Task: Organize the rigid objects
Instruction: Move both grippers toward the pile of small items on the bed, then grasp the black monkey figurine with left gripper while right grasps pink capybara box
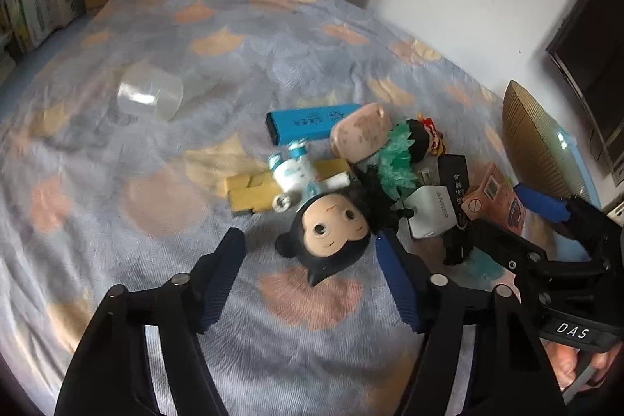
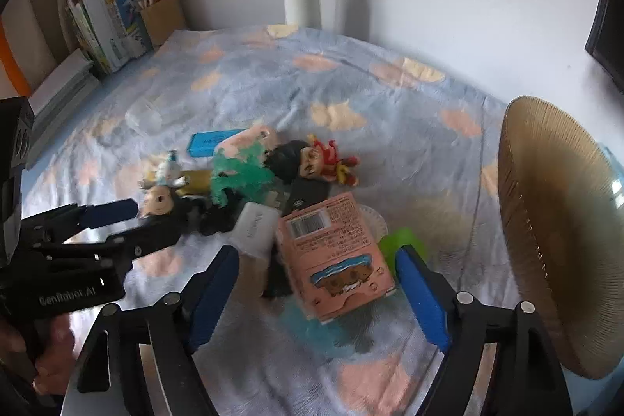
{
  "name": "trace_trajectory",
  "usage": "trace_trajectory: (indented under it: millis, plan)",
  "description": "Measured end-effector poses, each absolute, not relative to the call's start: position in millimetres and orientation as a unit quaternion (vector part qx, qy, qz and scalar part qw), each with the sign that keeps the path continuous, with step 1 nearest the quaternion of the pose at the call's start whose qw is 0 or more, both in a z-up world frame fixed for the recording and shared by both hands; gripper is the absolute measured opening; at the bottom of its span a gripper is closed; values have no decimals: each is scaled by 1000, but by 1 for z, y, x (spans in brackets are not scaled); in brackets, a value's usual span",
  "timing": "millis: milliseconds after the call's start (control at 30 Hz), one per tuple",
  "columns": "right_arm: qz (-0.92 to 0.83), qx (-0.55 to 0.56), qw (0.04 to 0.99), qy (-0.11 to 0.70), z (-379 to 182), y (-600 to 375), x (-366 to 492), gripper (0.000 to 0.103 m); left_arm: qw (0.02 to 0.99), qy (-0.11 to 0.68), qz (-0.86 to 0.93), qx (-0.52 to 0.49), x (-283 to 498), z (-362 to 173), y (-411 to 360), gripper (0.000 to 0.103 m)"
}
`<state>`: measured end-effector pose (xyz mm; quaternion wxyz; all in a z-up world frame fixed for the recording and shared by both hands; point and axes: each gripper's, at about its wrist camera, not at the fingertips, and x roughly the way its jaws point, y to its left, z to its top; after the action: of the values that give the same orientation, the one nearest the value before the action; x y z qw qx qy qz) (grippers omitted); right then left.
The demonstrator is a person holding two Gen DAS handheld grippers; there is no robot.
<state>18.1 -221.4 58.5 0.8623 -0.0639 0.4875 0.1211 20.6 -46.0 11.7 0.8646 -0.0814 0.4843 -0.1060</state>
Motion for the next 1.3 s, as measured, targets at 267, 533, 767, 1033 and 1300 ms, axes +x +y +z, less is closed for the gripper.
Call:
trace_trajectory:
  millis: [267,533,767,1033,1300]
  plan:
    - [109,-74,863,488,53,-225,30,60,867,481,-110,-68,22,11,-47,44]
    - [99,-38,875,473,59,-239,18,44,874,464,-133,-51,-2,17,-44,44]
    - [73,4,891,449,81,-253,-32,43,878,448,-169,-20,-46,21,-40,44]
    - [85,15,874,478,90,-247,-83,41,875,436,-208,-5,-79,20,-36,45]
    - [85,48,865,493,76,-281,-121,65,878,432,-207,-24,-79,26,-29,85]
